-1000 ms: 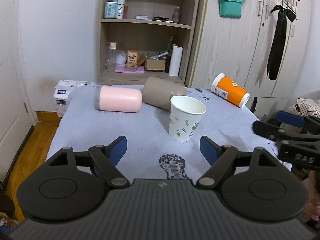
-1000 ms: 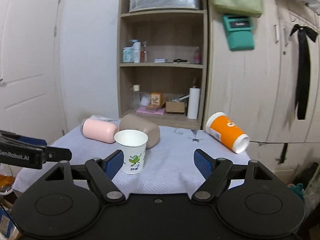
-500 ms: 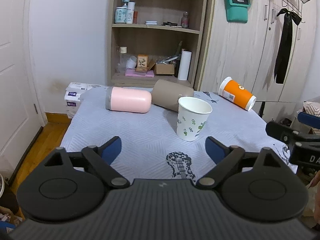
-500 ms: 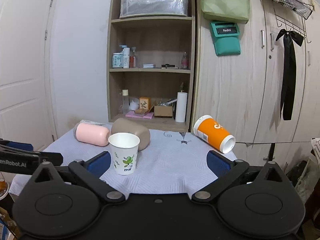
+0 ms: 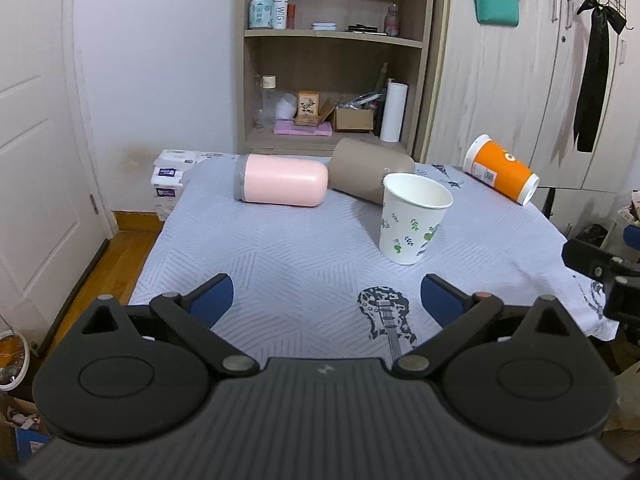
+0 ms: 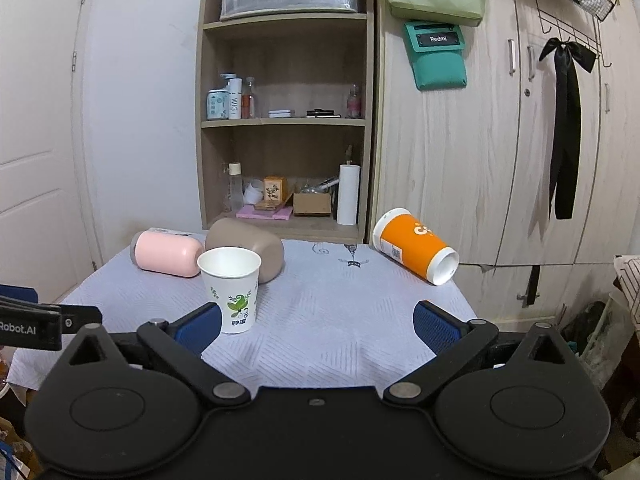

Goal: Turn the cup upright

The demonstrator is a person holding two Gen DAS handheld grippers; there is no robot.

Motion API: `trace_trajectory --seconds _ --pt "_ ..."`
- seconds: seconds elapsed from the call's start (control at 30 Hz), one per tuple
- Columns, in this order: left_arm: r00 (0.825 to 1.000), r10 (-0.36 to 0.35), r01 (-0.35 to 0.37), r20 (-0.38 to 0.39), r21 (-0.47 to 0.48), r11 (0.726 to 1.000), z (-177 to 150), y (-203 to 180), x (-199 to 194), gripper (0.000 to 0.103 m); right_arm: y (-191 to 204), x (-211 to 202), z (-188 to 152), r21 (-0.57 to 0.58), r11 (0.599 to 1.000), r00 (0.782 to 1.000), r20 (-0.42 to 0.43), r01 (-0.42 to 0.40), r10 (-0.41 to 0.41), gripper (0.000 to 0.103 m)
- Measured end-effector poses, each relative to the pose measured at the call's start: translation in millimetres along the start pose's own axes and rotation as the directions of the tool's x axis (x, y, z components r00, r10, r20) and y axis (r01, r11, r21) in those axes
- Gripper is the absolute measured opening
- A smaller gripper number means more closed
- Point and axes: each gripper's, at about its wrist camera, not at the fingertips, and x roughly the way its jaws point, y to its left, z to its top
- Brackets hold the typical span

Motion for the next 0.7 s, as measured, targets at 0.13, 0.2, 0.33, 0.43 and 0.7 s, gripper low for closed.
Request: trace_trajectory --seconds 0.13,0.2,0.33,0.43,0.7 --pt "1.0 0.009 -0.009 -0.005 -0.004 1.0 0.5 0.0 -1.7 0.103 -0.3 1.1 -0.5 0.005 1.0 1.0 -0.011 0.006 -0.006 0.103" --pt "1.0 0.016 -0.016 -0.009 -0.001 1.0 0.1 -1.1 -2.4 0.103 0.0 1.1 -1.2 0.004 1.0 1.0 -0.014 0.012 -0.012 0.103" --pt "0.999 0.028 -0.028 -0.021 0.002 1.0 -0.4 -1.5 -2.3 0.103 -0.4 2.0 -0.1 0.008 1.0 0.999 -0.021 0.026 -0.026 0.103" --pt "0.999 0.037 -0.037 -0.027 0.0 0.999 -1.7 -1.1 -2.9 0.103 0.0 2.1 0.0 0.01 0.999 0.999 -0.026 0.036 -0.036 0.103" --pt "0.998 0.05 -0.051 -0.034 -0.024 0.998 -2.6 3.9 -3.7 0.103 1.0 2.5 -1.0 0.014 0.999 0.998 -0.045 0.049 -0.048 0.103"
